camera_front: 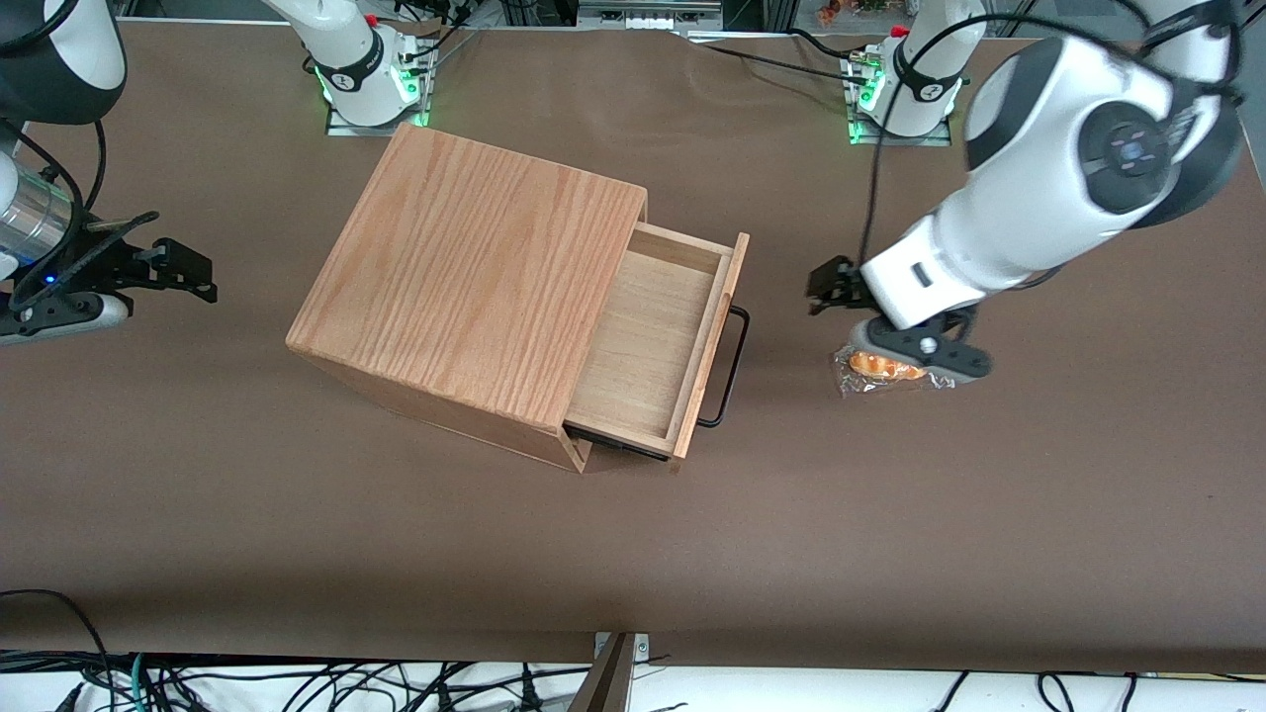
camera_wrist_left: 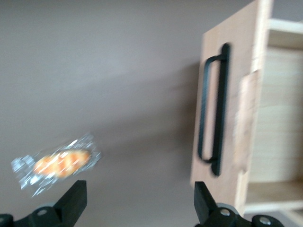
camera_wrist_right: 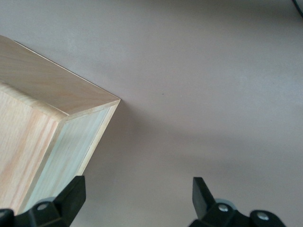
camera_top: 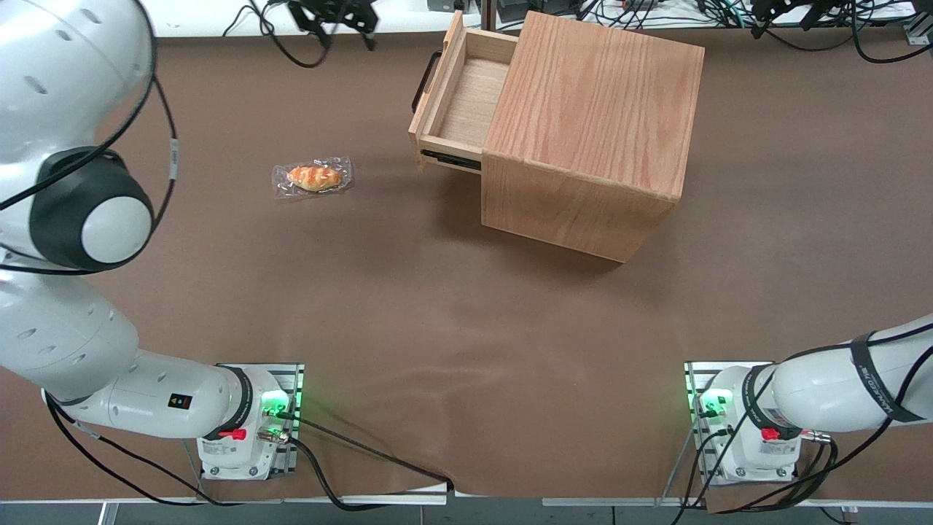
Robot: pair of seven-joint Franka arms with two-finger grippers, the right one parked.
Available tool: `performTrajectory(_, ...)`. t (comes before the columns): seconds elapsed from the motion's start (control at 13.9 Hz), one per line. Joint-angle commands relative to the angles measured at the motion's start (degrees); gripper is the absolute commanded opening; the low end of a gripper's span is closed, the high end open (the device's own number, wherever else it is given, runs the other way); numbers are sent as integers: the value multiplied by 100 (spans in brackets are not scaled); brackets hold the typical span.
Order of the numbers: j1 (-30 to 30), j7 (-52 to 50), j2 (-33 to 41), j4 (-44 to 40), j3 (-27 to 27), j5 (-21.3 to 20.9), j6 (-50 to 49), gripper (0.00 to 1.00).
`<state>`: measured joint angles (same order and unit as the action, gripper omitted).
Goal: Open top drawer with left arm
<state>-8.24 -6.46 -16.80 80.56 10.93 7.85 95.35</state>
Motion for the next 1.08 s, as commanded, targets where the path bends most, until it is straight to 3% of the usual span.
performTrajectory(0.0, 217, 92, 352, 65, 23, -387, -602, 100)
performTrajectory(0.14, 366, 110, 677, 205, 15, -766, -701, 100)
performTrajectory(0.29, 419, 110, 1037, 590, -212, -837, -693, 100)
performTrajectory(0.65, 428, 119, 1372, 1189, -591, -741, -386, 100)
performTrajectory(1.01, 577, 119, 1821, 1823, -557, -670, -16, 100)
